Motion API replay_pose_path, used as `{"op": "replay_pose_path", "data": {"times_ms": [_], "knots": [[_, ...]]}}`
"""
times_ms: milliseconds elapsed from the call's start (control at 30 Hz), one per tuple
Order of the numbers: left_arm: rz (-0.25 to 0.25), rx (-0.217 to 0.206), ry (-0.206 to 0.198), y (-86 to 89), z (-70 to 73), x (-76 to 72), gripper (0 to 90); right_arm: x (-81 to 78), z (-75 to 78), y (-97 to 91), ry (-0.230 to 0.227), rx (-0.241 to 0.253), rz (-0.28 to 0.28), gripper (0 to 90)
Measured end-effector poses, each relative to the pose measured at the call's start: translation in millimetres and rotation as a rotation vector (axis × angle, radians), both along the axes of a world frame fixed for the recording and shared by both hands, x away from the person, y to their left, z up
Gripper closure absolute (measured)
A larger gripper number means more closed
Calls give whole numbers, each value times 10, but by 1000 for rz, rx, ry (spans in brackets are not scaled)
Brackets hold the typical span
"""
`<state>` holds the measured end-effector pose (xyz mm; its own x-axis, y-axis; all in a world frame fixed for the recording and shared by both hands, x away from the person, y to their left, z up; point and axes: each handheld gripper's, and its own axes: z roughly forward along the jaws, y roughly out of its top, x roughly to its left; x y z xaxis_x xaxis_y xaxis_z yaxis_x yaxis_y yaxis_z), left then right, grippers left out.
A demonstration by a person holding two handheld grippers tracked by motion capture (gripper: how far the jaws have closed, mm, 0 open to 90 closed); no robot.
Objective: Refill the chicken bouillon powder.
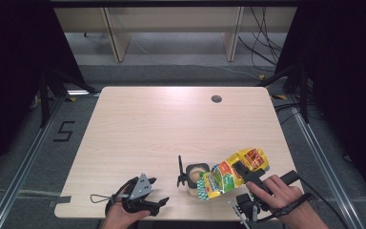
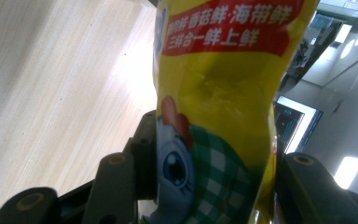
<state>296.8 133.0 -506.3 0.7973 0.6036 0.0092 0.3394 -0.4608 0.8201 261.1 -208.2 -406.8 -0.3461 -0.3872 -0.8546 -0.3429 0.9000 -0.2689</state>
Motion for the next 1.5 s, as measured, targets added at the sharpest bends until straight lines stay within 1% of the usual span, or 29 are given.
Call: {"op": "replay_pose_path", "data": {"times_ms": [100, 200, 233, 300, 367, 400, 433, 467, 533, 567, 633, 700, 800, 833, 900, 933, 967, 1067, 1100, 1133, 1167, 1200, 1233, 1267, 1300, 1333, 1433, 1467, 1500], "knots": [[-8, 34, 0, 18, 11, -5, 215, -6, -4, 1, -2, 11, -7, 557], [0, 7, 0, 3, -2, 2, 215, -7, -3, 2, -1, 9, -4, 557], [-11, 38, -6, 22, 5, 12, 215, -7, -3, 4, 1, 8, -5, 557], [-8, 32, 1, 17, 11, -4, 215, -8, -3, 7, -1, 6, -3, 557], [1, -2, 6, -1, -1, -2, 215, -9, 2, 4, 0, 10, -2, 557], [-9, 33, -8, 17, 8, 11, 215, -4, 8, 3, 5, -5, 2, 557], [-14, 40, -9, 23, 4, 14, 215, -2, 4, 3, 0, 6, 0, 557], [-13, 32, 12, 17, 9, -2, 215, -5, -2, 1, -1, 14, -7, 557], [-11, 19, -2, 10, -3, 7, 215, -6, -12, 1, 4, 27, -4, 557], [-13, 37, -5, 19, 4, 13, 215, -6, -6, 1, 2, 19, -3, 558], [-8, 14, 1, 6, -5, 1, 215, -8, -5, 6, 4, 10, -4, 557], [-14, 34, -5, 19, -1, 12, 215, -7, -9, 6, 5, 12, 0, 557], [-11, 20, 6, 13, 2, 2, 215, -3, -11, 1, 14, 17, -5, 557], [-20, 44, 4, 25, 9, 12, 215, 1, -16, -5, 17, 24, -3, 557], [-19, 43, -11, 24, 8, 15, 215, 26, -1, -15, 33, 15, 30, 558], [-8, 28, 2, 16, 3, 7, 215, 20, -9, -36, 50, 44, 4, 558], [-13, 39, -5, 23, 3, 13, 215, 81, 28, -14, 48, 16, 91, 558], [-11, 18, -1, 14, 6, 0, 215, 121, 4, -39, 55, 11, 103, 562], [-10, 24, 3, 16, 10, 2, 215, 114, -14, -55, 72, 28, 78, 565], [-7, 40, 2, 22, 10, 7, 215, 131, -7, -59, 70, 30, 97, 566], [-13, 20, 11, 13, -4, 5, 215, 123, -22, -78, 94, 69, 74, 567], [-12, 37, -2, 17, 0, 6, 215, 147, 4, -83, 87, 52, 102, 568], [-23, 38, 2, 20, 5, 11, 215, 140, -12, -105, 106, 79, 71, 568], [-15, 22, 13, 13, 3, 4, 215, 159, -14, -117, 108, 88, 79, 569], [-4, 30, 6, 16, 7, 4, 215, 187, -7, -133, 106, 88, 99, 570], [-14, 53, -6, 29, 19, 10, 215, 185, -19, -152, 123, 115, 81, 572], [-8, 35, 5, 22, 9, 4, 215, 197, -35, -198, 142, 138, 81, 577], [-10, 26, 9, 17, 3, 6, 215, 182, -61, -222, 165, 171, 48, 578], [-21, 37, 0, 21, 7, 14, 215, 205, -42, -221, 162, 153, 88, 579]]}}
